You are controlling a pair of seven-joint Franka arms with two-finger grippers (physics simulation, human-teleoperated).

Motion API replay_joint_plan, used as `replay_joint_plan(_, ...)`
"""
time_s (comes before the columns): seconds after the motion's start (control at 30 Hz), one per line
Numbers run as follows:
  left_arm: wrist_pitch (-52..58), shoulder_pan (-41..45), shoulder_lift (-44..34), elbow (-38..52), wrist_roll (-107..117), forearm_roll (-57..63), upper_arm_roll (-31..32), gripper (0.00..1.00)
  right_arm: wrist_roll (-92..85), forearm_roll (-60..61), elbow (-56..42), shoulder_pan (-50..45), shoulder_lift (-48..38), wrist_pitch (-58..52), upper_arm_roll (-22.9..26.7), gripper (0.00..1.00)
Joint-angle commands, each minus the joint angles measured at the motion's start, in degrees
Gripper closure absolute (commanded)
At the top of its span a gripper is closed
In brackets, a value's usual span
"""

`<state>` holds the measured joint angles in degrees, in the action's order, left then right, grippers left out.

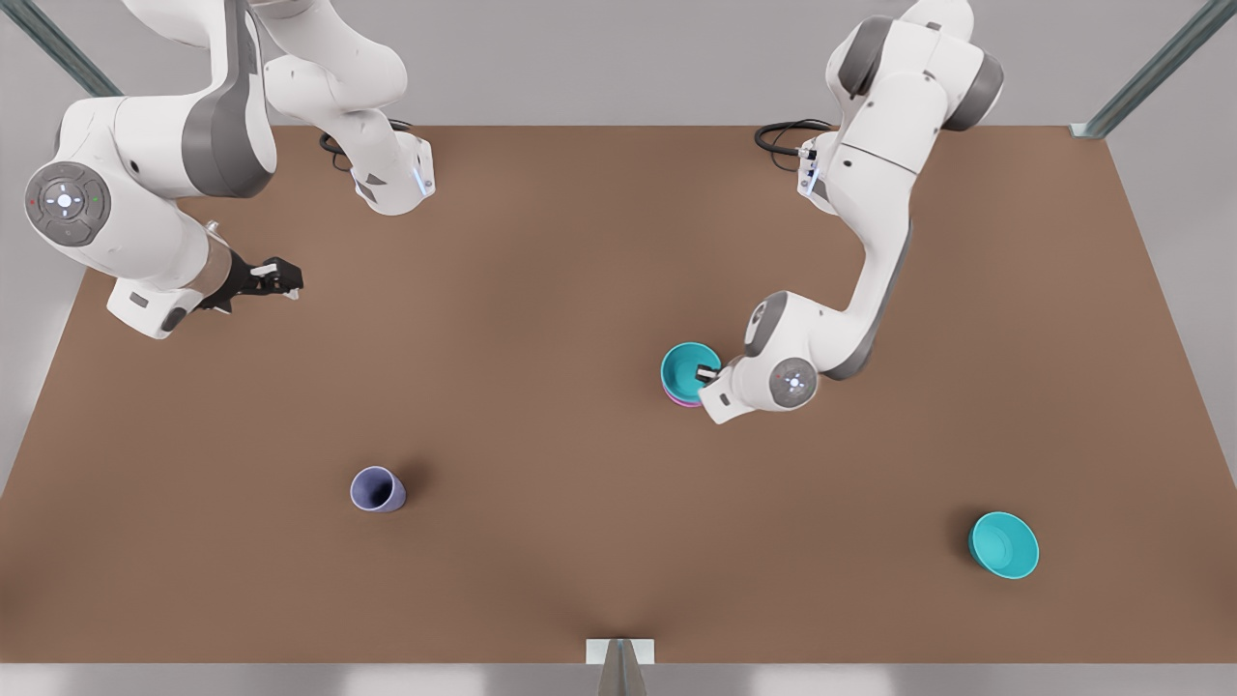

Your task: Stack the blue bowl on the pink bowl

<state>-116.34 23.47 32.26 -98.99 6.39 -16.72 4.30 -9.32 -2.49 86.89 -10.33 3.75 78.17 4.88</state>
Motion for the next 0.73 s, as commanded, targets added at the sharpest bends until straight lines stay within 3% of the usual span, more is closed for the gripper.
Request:
replay_joint_plan(0.0, 0.15, 0.17, 0.08, 0.02, 11.27, -0.07, 0.01, 0.79, -1.67, -0.14, -0.05, 0.13, -0.06, 0.05, 0.05, 0.00)
replay_joint_plan(0.07, 0.15, 0.08, 0.08, 0.02, 11.27, -0.07, 0.01, 0.79, -1.67, 0.03, -0.05, 0.13, -0.06, 0.22, 0.05, 0.00)
replay_joint_plan(0.1, 0.15, -0.10, 0.26, 0.02, 10.83, -0.07, 0.01, 0.23, -1.67, 0.03, -0.05, 0.13, -0.06, 0.22, 0.05, 0.00)
replay_joint_plan(0.13, 0.32, -0.18, 0.43, 0.02, 10.75, 0.46, 0.01, 0.00, -1.67, 0.12, -0.05, 0.13, 0.03, 0.22, 0.05, 0.00)
replay_joint_plan(0.23, 3.13, -0.97, -0.01, 0.37, 10.66, 2.04, -0.17, 0.00, -1.67, 0.03, -0.14, 0.13, 0.30, 0.31, 0.05, 0.00)
replay_joint_plan(0.33, 33.53, -7.92, -1.68, 18.21, 10.66, 13.28, -0.34, 0.00, -1.67, 0.03, -0.32, 0.13, 0.38, 0.31, 0.05, 0.00)
replay_joint_plan(0.4, 46.28, -9.24, -2.64, 29.46, 10.57, 21.46, -0.34, 0.00, -1.67, 0.03, -0.23, 0.13, 0.38, 0.31, 0.05, 0.00)
replay_joint_plan(0.47, 47.70, -13.97, -9.66, 30.61, -3.47, 24.11, -0.08, 0.00, -1.67, 0.03, -0.23, 0.13, 0.38, 0.31, 0.05, 0.00)
replay_joint_plan(0.5, 42.96, -14.42, -17.66, 24.82, -7.62, 24.19, -0.08, 0.00, -1.67, 0.03, -0.23, 0.13, 0.47, 0.31, 0.05, 0.00)
replay_joint_plan(0.53, 41.54, -14.25, -19.87, 23.58, -7.62, 24.01, -0.17, 0.00, -1.67, 0.03, -0.23, 0.13, 0.47, 0.40, 0.05, 0.00)
replay_joint_plan(0.7, 41.72, -13.89, -20.13, 24.81, -7.62, 23.75, -0.26, 0.00, -1.67, 0.12, -0.14, 0.13, 0.47, 0.49, 0.05, 0.00)
